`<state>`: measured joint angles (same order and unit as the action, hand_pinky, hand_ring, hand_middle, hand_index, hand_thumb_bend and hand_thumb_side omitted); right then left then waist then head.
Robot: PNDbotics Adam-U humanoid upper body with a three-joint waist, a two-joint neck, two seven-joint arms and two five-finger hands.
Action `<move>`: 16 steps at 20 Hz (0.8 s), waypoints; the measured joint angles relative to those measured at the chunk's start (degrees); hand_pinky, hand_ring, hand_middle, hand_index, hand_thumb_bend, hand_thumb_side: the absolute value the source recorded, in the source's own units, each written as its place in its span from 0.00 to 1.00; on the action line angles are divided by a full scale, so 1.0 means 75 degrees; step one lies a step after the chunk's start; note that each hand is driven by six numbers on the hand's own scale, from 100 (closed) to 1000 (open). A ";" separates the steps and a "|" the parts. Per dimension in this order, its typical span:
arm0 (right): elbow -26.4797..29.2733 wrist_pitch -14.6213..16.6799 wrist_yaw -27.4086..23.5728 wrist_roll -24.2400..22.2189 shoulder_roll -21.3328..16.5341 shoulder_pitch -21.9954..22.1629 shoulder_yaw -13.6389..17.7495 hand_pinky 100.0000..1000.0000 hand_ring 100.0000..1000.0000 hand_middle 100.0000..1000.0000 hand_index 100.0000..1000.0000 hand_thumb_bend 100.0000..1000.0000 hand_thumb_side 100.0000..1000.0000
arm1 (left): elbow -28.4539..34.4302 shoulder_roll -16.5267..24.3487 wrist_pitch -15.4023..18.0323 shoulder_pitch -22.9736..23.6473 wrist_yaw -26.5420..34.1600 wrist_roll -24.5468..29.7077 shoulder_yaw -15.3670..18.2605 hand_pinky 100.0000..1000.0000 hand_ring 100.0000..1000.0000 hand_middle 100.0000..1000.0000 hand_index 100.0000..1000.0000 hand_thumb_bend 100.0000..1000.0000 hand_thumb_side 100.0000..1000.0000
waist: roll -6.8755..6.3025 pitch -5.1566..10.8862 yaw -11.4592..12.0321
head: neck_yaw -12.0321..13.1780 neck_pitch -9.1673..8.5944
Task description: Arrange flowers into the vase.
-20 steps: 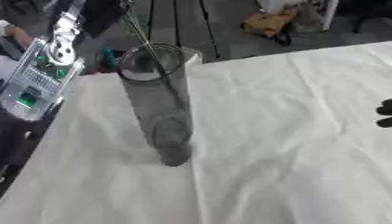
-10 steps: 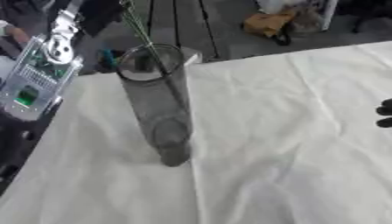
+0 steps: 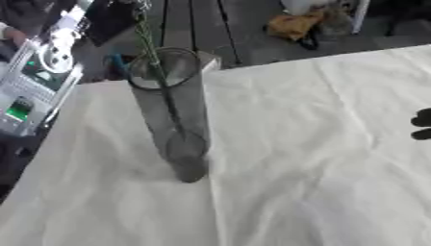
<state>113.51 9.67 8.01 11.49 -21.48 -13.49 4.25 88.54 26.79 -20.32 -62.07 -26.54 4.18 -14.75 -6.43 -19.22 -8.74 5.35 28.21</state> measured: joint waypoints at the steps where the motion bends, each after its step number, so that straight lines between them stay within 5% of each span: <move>1: 0.0000 -0.0002 0.0000 0.0001 0.0000 0.0012 0.0000 0.53 0.61 0.56 0.80 0.00 1.00 | 0.0038 0.0023 0.0021 0.0017 -0.0145 0.0173 -0.0023 0.52 0.60 0.62 0.70 0.00 0.78 | 0.0000 0.0000 0.0002 | -0.0007 0.0000; 16: 0.0000 -0.0027 0.0000 0.0004 0.0002 0.0031 0.0039 0.53 0.61 0.56 0.80 0.00 1.00 | 0.0466 0.0232 0.0287 0.0223 -0.0800 0.1585 -0.0027 0.62 0.68 0.72 0.89 0.02 0.97 | 0.0000 0.0000 0.0021 | -0.0058 -0.0004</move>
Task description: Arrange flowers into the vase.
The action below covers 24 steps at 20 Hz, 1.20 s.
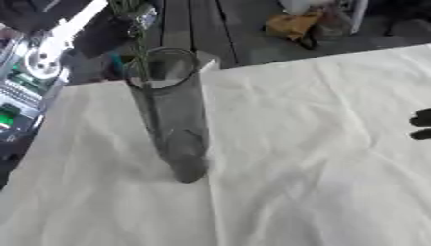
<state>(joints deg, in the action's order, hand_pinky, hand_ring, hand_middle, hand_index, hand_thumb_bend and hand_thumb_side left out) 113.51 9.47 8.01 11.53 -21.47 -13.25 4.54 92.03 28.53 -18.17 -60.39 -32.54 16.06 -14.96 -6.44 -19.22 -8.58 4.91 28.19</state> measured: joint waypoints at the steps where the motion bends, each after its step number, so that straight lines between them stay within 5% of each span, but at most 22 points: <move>1: 0.0000 -0.0001 0.0000 -0.0001 0.0000 0.0000 0.0000 0.53 0.61 0.56 0.80 0.00 1.00 | 0.0024 0.0014 -0.0004 0.0014 0.0000 0.0002 0.0001 0.61 0.68 0.72 0.89 0.01 0.97 | 0.0000 0.0000 0.0000 | -0.0001 -0.0001; 24: 0.0000 -0.0005 0.0000 -0.0010 0.0024 -0.0008 0.0000 0.53 0.61 0.56 0.80 0.00 1.00 | 0.0683 0.0026 -0.0493 0.0403 0.0794 -0.1304 0.0288 0.58 0.64 0.73 0.97 0.00 0.95 | 0.0003 0.0000 0.0123 | -0.0124 -0.0076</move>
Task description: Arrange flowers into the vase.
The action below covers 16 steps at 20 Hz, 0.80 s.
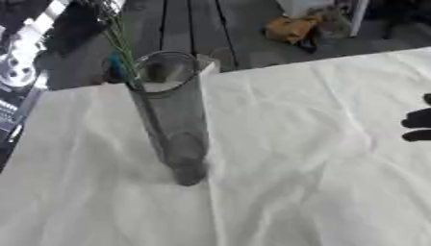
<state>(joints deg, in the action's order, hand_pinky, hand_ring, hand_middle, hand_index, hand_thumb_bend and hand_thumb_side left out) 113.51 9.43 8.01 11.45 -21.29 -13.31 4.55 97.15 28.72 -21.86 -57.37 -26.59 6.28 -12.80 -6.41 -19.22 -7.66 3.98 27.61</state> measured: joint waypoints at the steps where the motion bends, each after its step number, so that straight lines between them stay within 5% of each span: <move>1: 0.0000 0.0001 0.0000 0.0000 0.0004 -0.0001 0.0000 0.53 0.61 0.56 0.80 0.00 1.00 | 0.0019 0.0000 -0.0002 0.0012 0.0020 -0.0072 0.0000 0.58 0.64 0.73 0.97 0.00 0.95 | 0.0000 0.0000 0.0000 | 0.0000 0.0000; 11: 0.0000 0.0003 0.0000 0.0000 0.0045 -0.0002 0.0003 0.53 0.61 0.56 0.80 0.00 1.00 | 0.0013 -0.0002 0.0030 0.0191 -0.0041 -0.0244 -0.0002 0.59 0.65 0.72 0.94 0.01 0.98 | 0.0000 -0.0007 -0.0018 | -0.0004 -0.0035; 16: 0.0000 0.0004 0.0000 0.0001 0.0047 -0.0003 0.0003 0.53 0.61 0.56 0.80 0.00 1.00 | -0.0088 -0.0002 0.0097 0.0201 -0.0253 0.0154 -0.0056 0.66 0.74 0.79 1.00 0.11 1.00 | 0.0000 -0.0008 -0.0024 | -0.0005 -0.0058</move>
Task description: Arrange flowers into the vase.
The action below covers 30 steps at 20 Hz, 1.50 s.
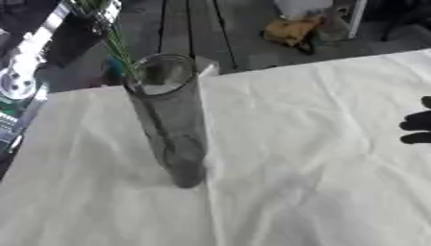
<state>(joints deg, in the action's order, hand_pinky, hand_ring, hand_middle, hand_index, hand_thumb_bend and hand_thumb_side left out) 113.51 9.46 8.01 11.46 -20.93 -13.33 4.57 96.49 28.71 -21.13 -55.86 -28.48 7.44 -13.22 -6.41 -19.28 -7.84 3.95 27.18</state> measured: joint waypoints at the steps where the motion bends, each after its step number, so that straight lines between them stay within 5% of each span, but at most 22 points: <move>1: 0.0000 0.0000 0.0000 0.0000 0.0001 0.0001 0.0000 0.53 0.61 0.56 0.80 0.00 1.00 | -0.0031 0.0000 0.0028 -0.0004 -0.0054 0.0160 -0.0002 0.68 0.75 0.80 1.00 0.12 1.00 | 0.0000 0.0000 -0.0004 | 0.0000 0.0000; 10: 0.0000 -0.0005 0.0000 -0.0005 0.0004 0.0004 0.0000 0.53 0.61 0.56 0.80 0.00 1.00 | -0.0135 -0.0002 0.0360 -0.0142 -0.0322 0.1495 -0.0003 0.81 0.86 0.92 1.00 0.10 1.00 | 0.0000 0.0000 -0.0039 | 0.0004 -0.0007; 14: 0.0000 -0.0012 0.0000 -0.0012 0.0004 0.0008 0.0000 0.53 0.61 0.56 0.80 0.00 1.00 | -0.0314 -0.0008 0.0506 -0.0192 -0.0354 0.2077 -0.0004 0.84 0.88 0.94 1.00 0.37 1.00 | -0.0002 0.0000 -0.0049 | 0.0009 -0.0012; 15: 0.0000 -0.0012 0.0000 -0.0012 0.0004 0.0009 0.0000 0.53 0.61 0.56 0.80 0.00 1.00 | -0.0370 -0.0010 0.0538 -0.0222 -0.0372 0.2269 -0.0004 0.83 0.88 0.94 1.00 0.52 1.00 | -0.0002 0.0000 -0.0050 | 0.0011 -0.0012; 17: 0.0000 -0.0012 0.0000 -0.0012 0.0004 0.0009 0.0000 0.53 0.61 0.56 0.80 0.00 1.00 | -0.0461 -0.0012 0.0554 -0.0265 -0.0400 0.2589 -0.0002 0.83 0.87 0.93 1.00 0.59 1.00 | -0.0002 0.0000 -0.0059 | 0.0018 -0.0012; 30: 0.0000 -0.0012 -0.0001 -0.0021 0.0004 0.0028 0.0000 0.53 0.61 0.56 0.80 0.00 1.00 | -0.0512 -0.0070 0.0482 -0.0432 -0.0529 0.3604 0.0066 0.85 0.88 0.94 1.00 0.72 1.00 | -0.0002 0.0003 -0.0024 | 0.0041 -0.0029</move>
<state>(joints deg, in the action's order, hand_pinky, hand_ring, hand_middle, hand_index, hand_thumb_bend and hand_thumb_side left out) 113.51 9.37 8.01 11.30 -20.90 -13.12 4.57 92.65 28.18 -17.52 -59.10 -32.45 34.47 -12.72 -6.43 -19.25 -8.02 4.26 26.96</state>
